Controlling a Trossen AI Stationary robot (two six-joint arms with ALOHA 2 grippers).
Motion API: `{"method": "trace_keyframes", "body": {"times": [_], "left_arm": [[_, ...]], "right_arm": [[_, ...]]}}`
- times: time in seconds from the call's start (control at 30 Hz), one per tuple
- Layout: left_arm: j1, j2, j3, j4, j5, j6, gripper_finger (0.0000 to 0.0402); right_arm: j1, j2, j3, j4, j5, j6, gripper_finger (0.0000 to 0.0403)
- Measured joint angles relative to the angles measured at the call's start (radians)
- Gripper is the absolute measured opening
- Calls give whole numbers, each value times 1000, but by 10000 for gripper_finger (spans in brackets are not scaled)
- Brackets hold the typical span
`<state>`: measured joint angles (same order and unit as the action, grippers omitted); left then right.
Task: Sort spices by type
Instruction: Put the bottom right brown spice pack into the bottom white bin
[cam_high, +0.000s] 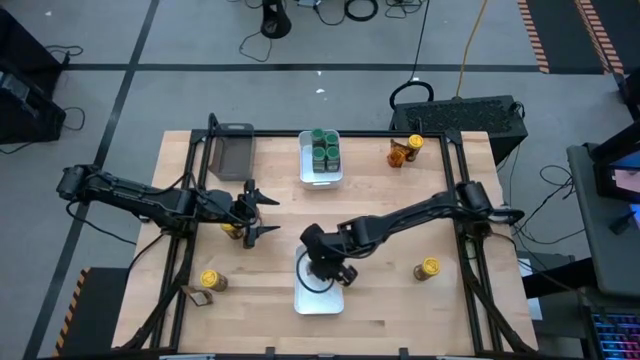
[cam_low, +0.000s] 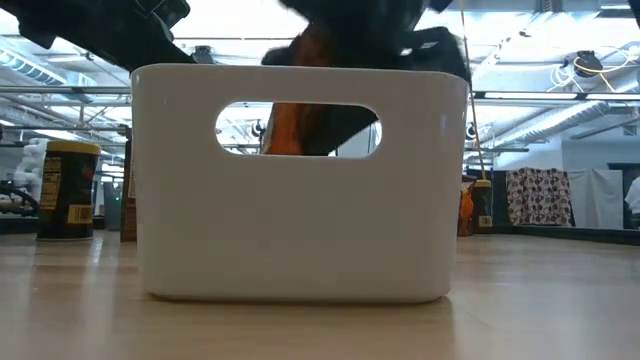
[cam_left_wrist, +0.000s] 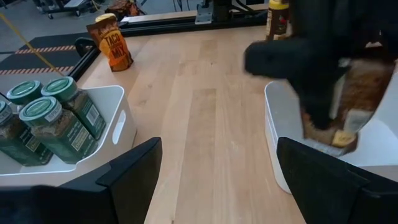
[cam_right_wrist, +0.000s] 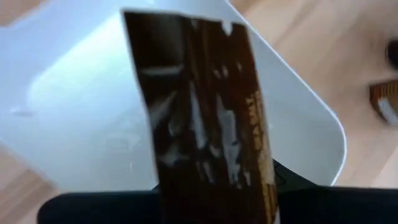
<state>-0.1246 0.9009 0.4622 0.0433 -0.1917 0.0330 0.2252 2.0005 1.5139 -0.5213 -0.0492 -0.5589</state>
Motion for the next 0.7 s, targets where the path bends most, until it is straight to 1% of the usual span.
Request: {"method": "trace_keyframes", "body": {"times": [0.17, 0.4, 0.7], "left_arm": [[0, 0, 0, 0, -2, 0, 322], [1, 0, 0, 0, -8, 0, 322], [1, 0, 0, 1, -8, 0, 322]], "right_arm": [[-30, 13, 0, 2, -1, 125, 43], [-51, 8, 1, -22, -1, 341, 43], [-51, 8, 1, -124, -1, 433, 43]]}}
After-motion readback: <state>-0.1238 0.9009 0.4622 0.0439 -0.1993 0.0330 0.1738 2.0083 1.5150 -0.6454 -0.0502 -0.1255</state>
